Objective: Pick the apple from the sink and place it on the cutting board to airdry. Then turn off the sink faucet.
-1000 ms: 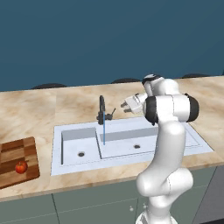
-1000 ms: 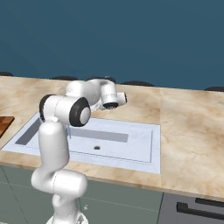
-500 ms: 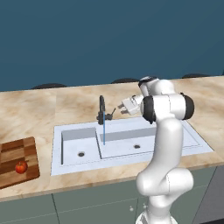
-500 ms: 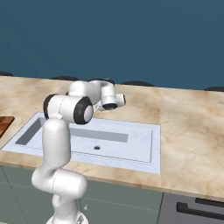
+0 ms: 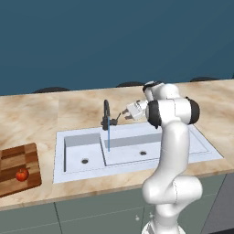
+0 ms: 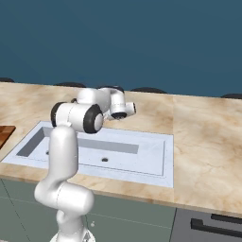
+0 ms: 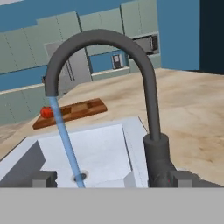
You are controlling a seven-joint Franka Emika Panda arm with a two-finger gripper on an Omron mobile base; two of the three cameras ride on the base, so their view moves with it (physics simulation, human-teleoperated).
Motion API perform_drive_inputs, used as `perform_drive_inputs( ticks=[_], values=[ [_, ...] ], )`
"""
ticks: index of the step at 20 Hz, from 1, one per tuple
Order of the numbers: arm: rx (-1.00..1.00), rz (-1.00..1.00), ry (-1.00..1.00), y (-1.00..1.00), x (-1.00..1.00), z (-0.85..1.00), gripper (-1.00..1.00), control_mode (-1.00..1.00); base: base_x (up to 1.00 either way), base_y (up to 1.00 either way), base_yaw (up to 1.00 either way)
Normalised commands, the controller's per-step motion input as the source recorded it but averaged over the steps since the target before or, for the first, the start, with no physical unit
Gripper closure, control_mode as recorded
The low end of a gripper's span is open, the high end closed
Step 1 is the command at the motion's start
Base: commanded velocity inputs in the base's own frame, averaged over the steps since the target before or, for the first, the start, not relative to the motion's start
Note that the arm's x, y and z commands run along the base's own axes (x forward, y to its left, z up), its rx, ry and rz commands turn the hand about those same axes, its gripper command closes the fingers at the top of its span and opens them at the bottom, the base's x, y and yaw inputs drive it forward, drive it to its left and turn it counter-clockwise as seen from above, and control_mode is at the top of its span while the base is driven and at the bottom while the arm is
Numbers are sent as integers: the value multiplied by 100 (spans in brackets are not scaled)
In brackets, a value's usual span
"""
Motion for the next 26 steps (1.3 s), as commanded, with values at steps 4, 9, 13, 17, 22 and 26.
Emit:
perform_drive_inputs(
  ticks=[4, 9, 13, 17, 22, 26],
  values=[
    [0, 0, 1, 0, 16, -15, -100, -100, 0, 0, 0],
    [0, 0, 1, 0, 22, -14, -100, -100, 0, 0, 0],
    [0, 0, 3, 0, 26, -15, -100, -100, 0, 0, 0],
    [0, 0, 2, 0, 22, -16, -100, -100, 0, 0, 0],
    [0, 0, 2, 0, 21, -11, -100, -100, 0, 0, 0],
    [0, 0, 0, 0, 17, -3, -100, -100, 0, 0, 0]
  ],
)
